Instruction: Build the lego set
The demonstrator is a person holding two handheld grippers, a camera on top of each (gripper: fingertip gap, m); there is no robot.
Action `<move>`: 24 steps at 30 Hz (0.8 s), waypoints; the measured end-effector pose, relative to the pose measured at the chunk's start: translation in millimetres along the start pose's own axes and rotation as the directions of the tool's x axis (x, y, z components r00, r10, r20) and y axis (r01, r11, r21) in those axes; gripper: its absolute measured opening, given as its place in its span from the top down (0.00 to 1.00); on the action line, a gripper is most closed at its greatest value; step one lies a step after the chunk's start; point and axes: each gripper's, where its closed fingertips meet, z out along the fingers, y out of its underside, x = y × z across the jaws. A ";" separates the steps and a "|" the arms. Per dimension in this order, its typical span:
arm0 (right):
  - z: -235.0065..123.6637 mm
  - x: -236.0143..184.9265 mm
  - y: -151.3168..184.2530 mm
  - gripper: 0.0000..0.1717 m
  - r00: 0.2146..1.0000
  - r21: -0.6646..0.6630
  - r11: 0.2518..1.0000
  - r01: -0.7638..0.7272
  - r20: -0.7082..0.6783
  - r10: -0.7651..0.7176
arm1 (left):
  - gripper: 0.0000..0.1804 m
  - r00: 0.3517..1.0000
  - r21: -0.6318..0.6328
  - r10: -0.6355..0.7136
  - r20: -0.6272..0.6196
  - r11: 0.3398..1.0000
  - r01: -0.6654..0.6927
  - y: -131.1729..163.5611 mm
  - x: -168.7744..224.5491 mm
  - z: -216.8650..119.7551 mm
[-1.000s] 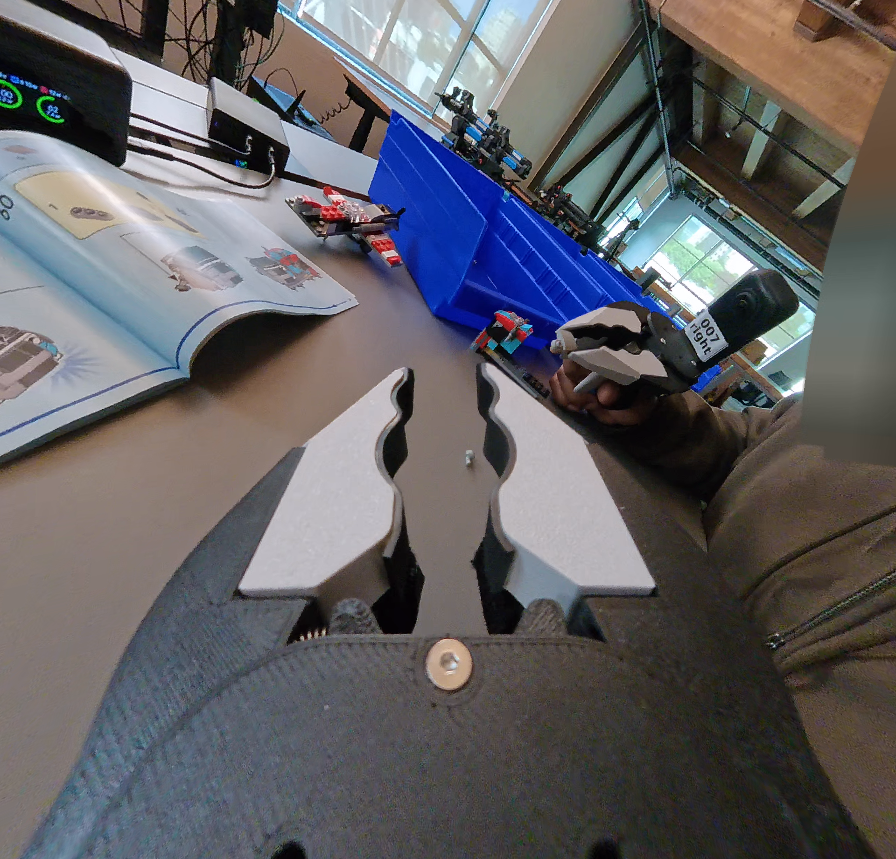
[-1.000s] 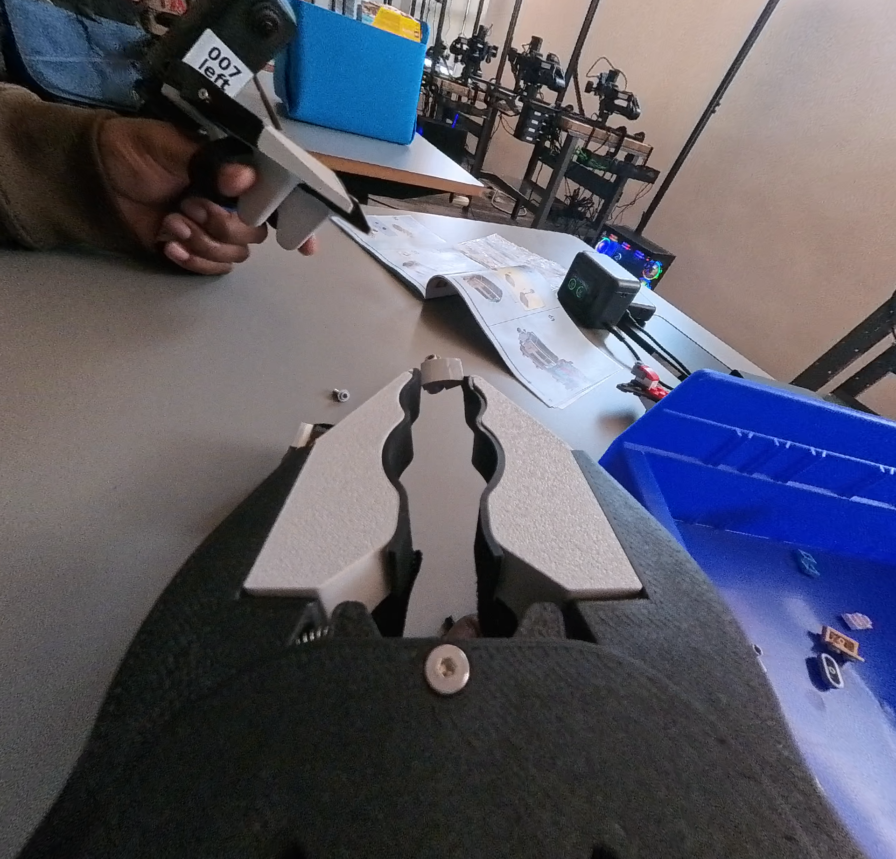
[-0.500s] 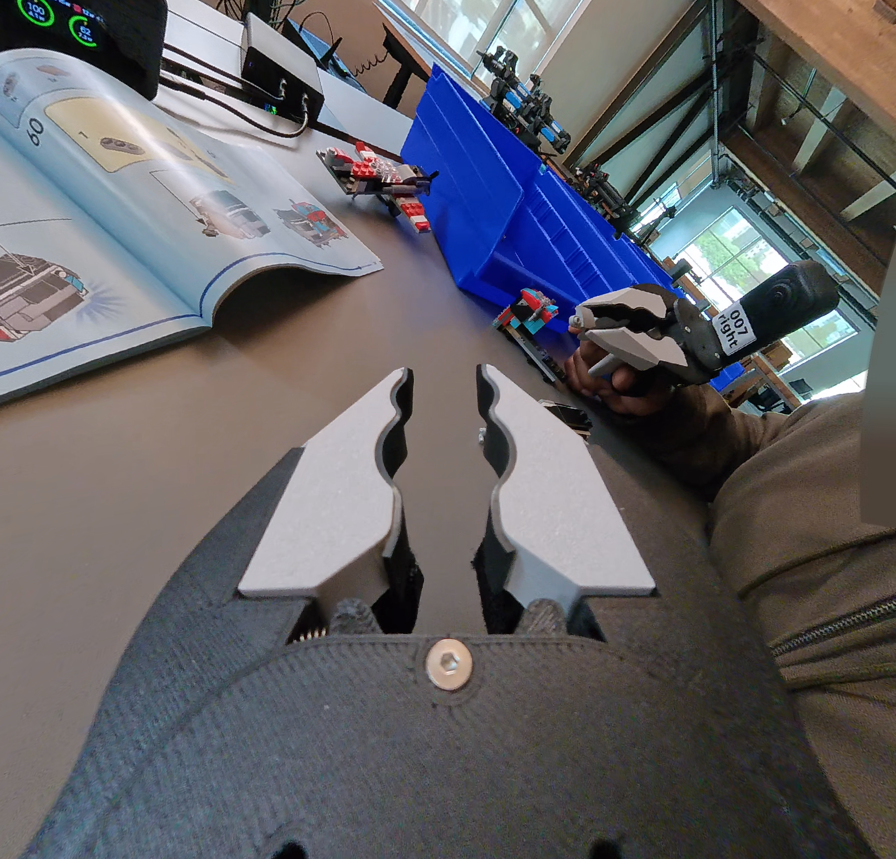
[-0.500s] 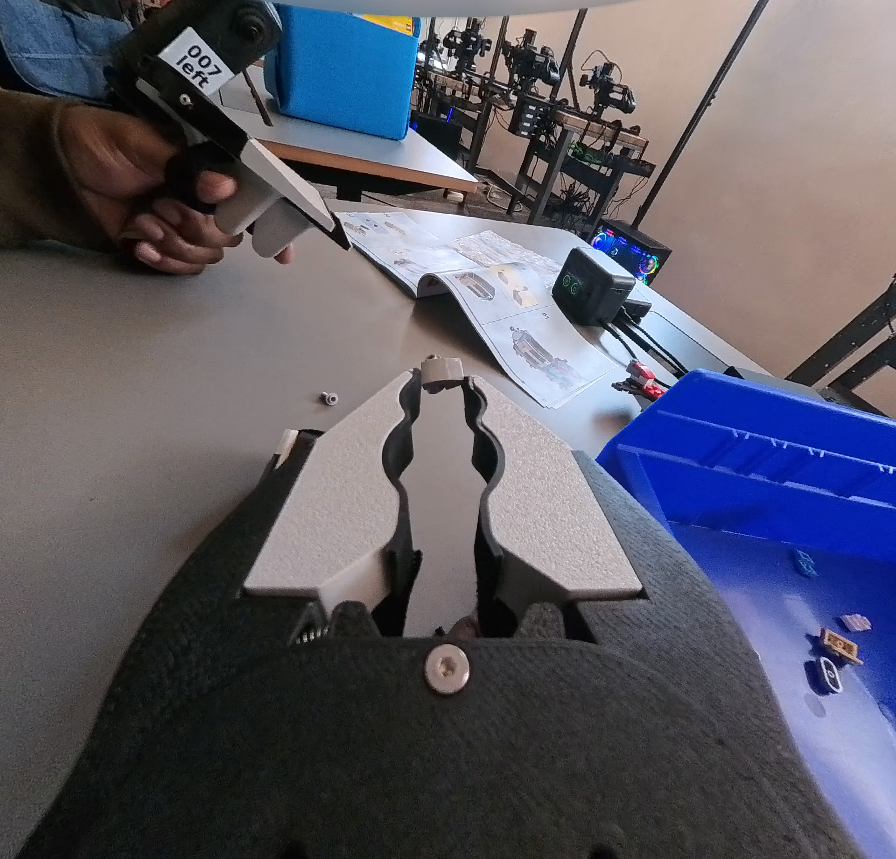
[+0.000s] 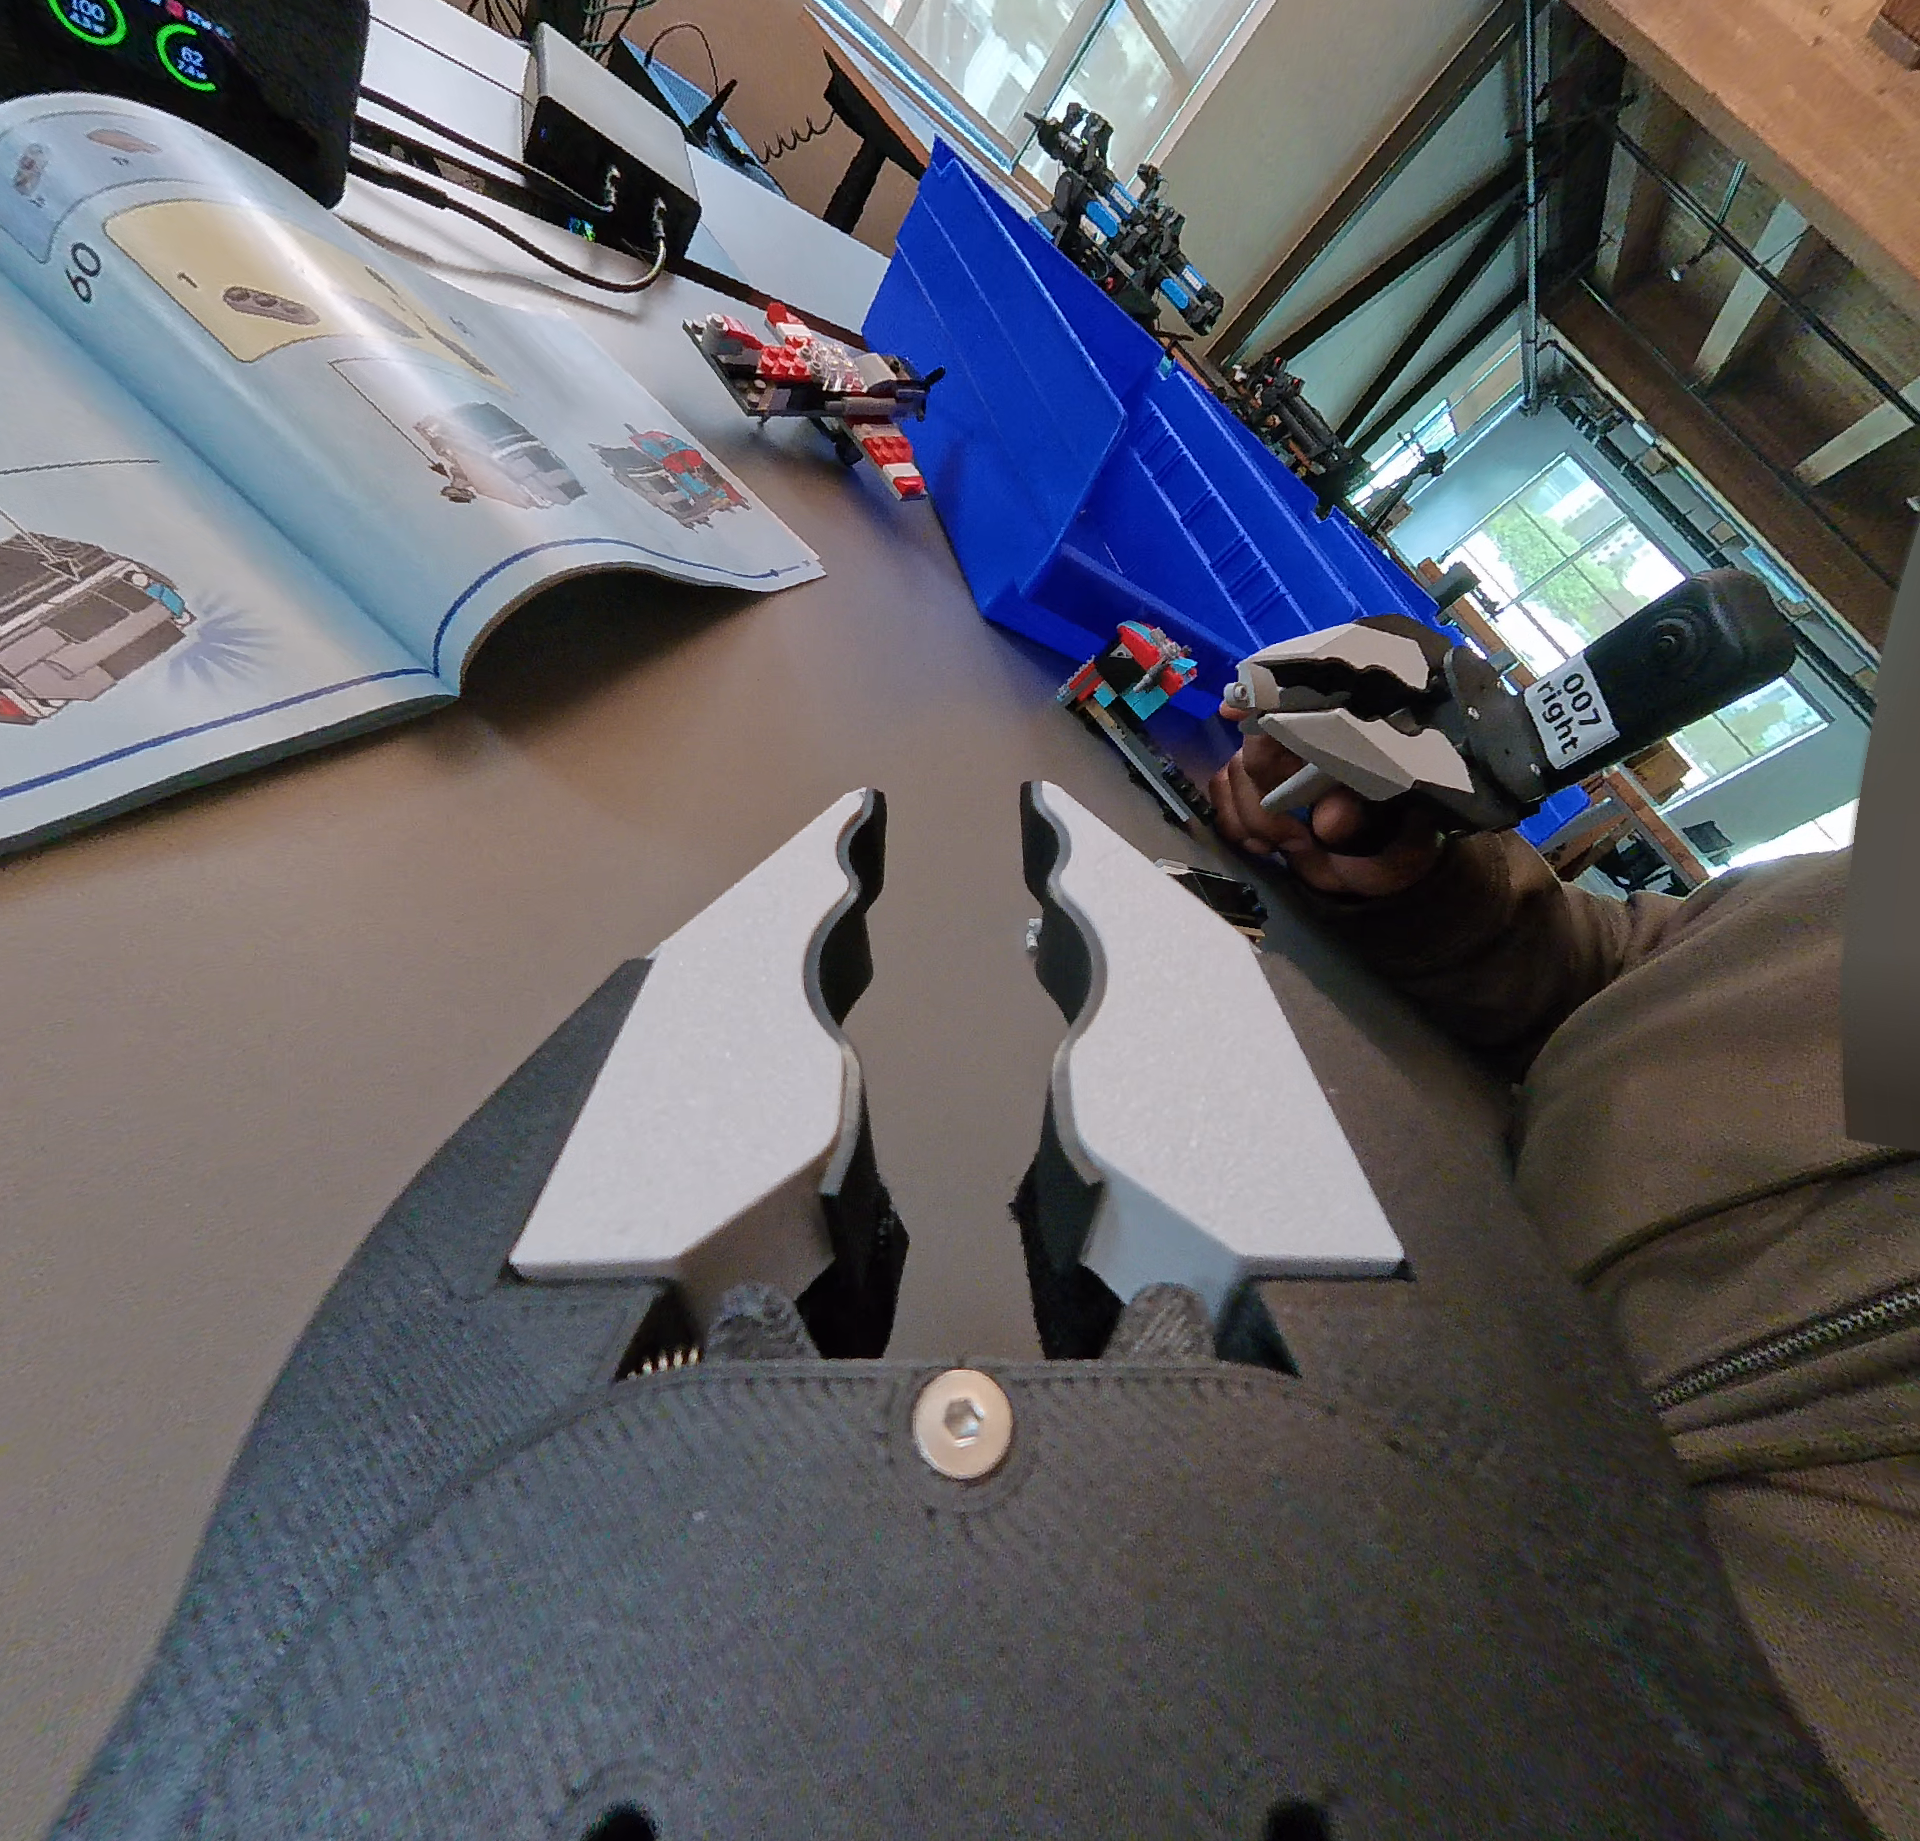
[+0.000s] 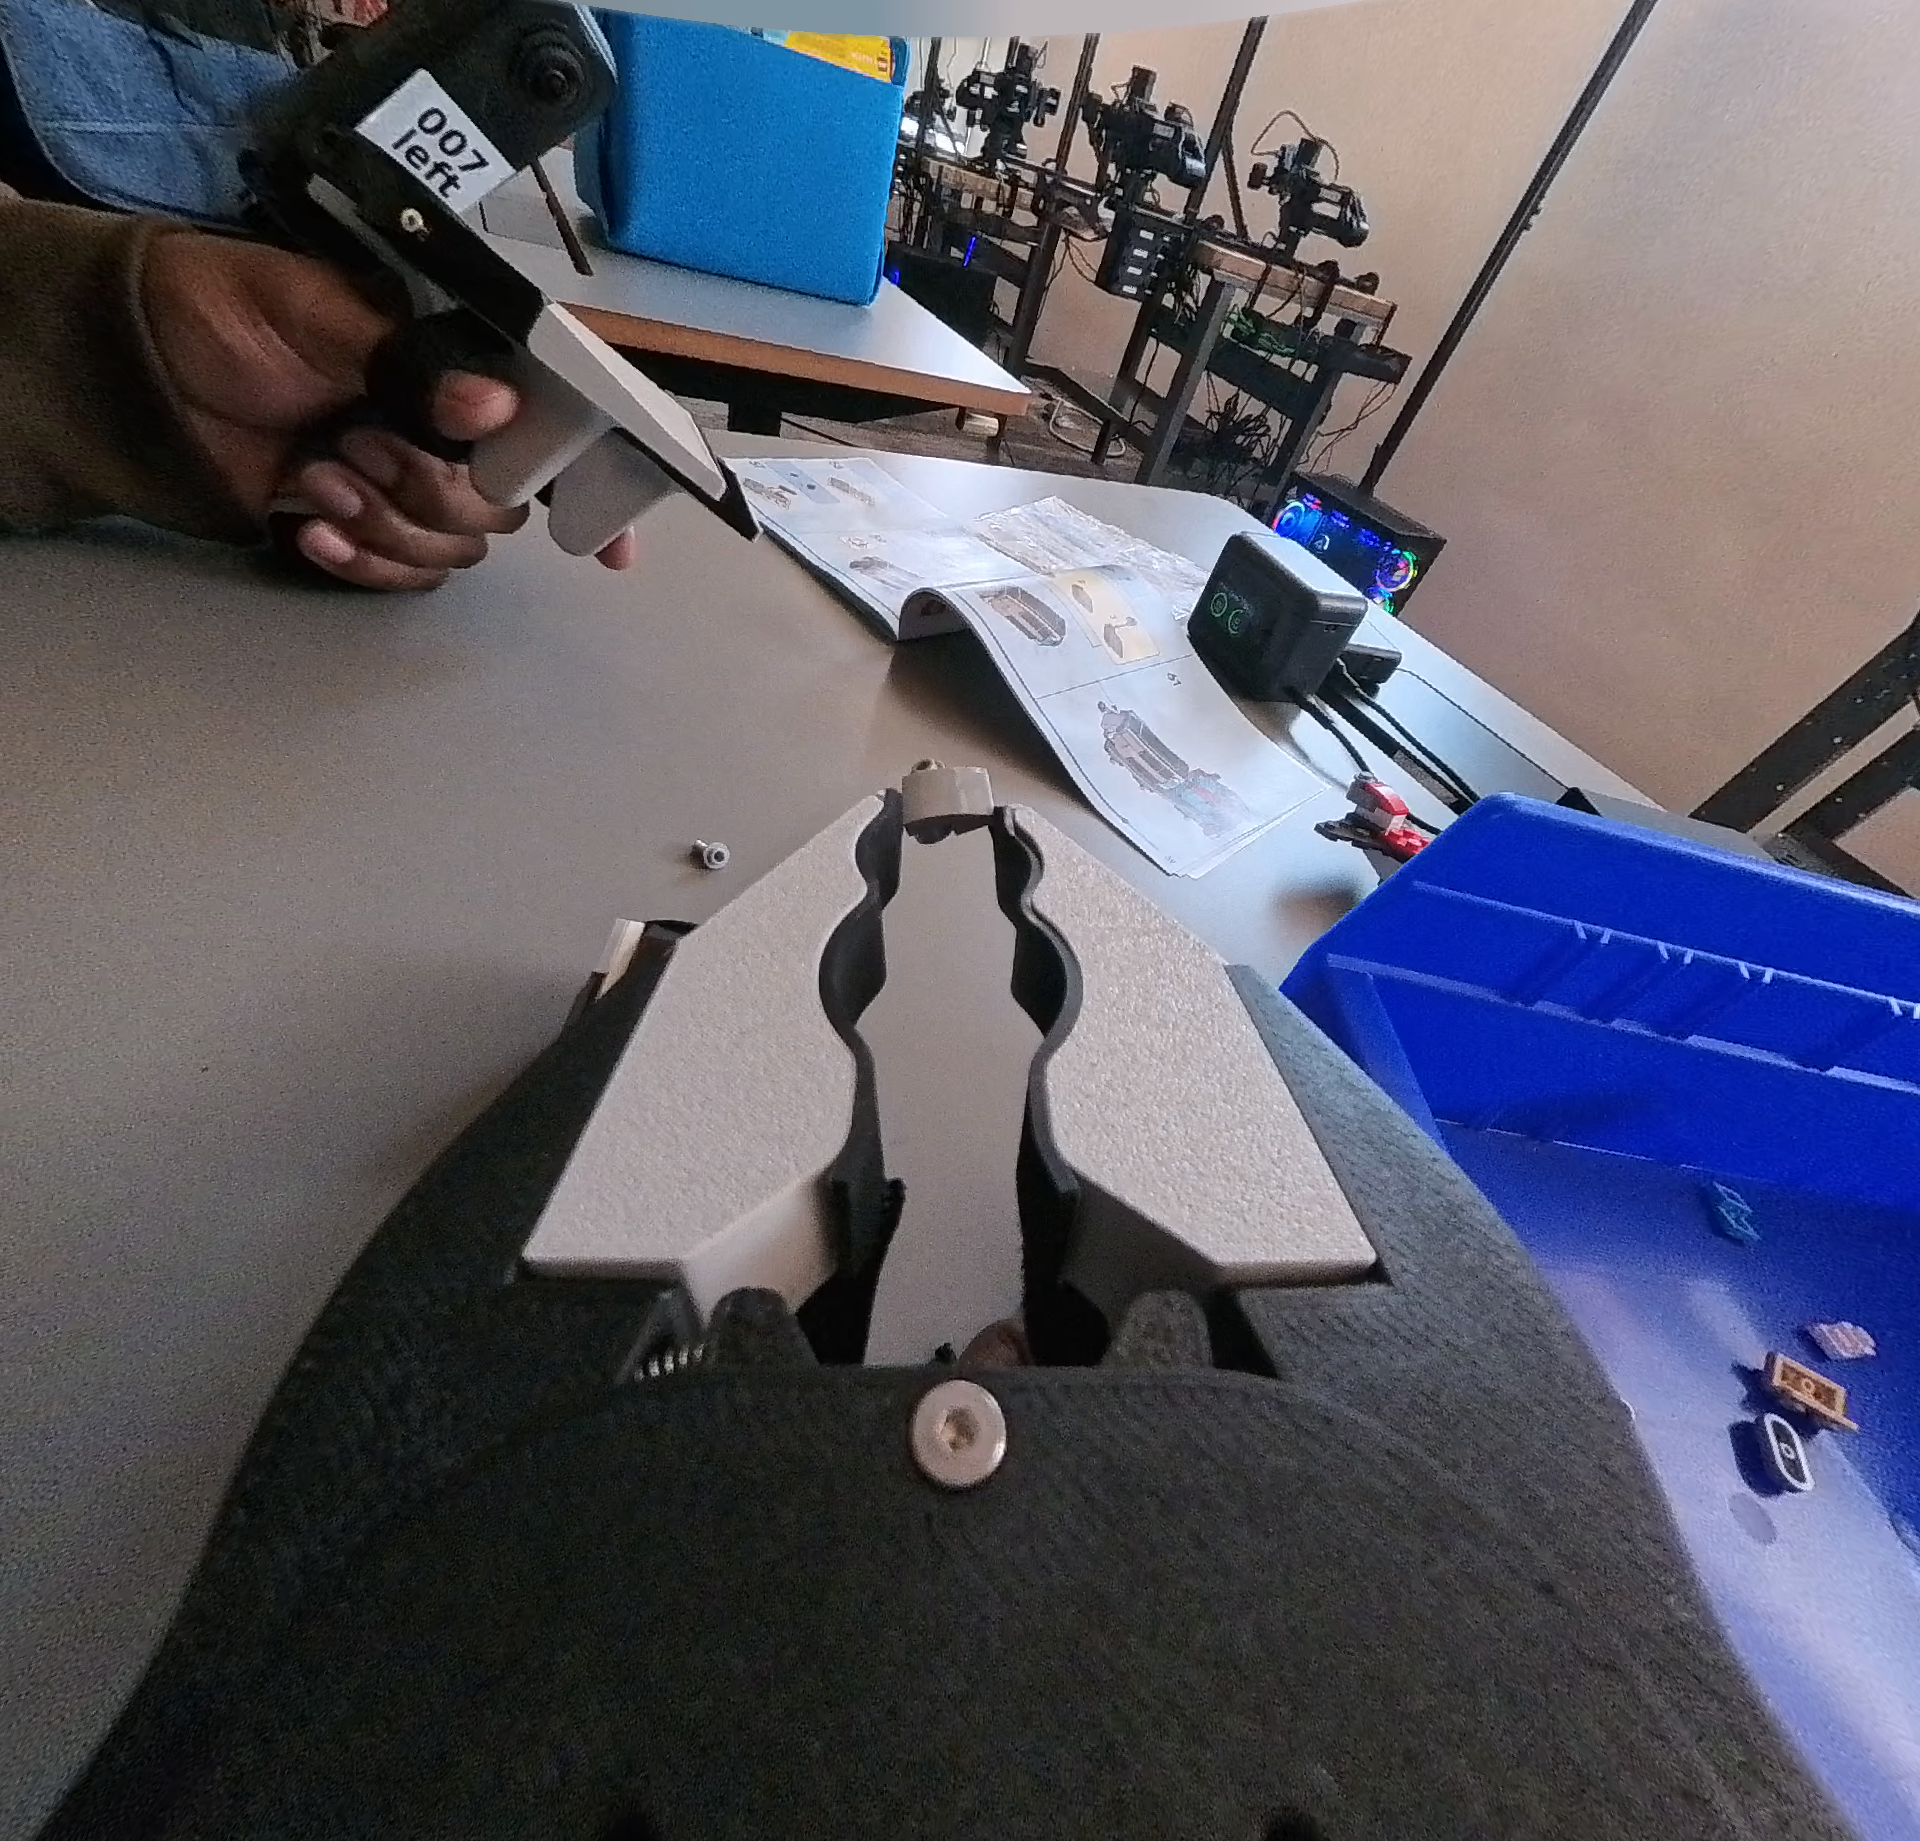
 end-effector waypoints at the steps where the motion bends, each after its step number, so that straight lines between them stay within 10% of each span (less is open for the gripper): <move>1: 0.0 0.1 0.0 0.89 1.000 0.000 1.000 0.000 0.000 0.000 | 0.85 1.000 0.000 0.000 0.000 1.000 0.000 -0.1 0.0 0.0; 24: -0.1 0.5 0.0 0.89 1.000 0.001 1.000 -0.015 0.009 0.015 | 0.85 1.000 0.015 -0.029 -0.005 0.999 0.029 -3.4 -3.0 -1.3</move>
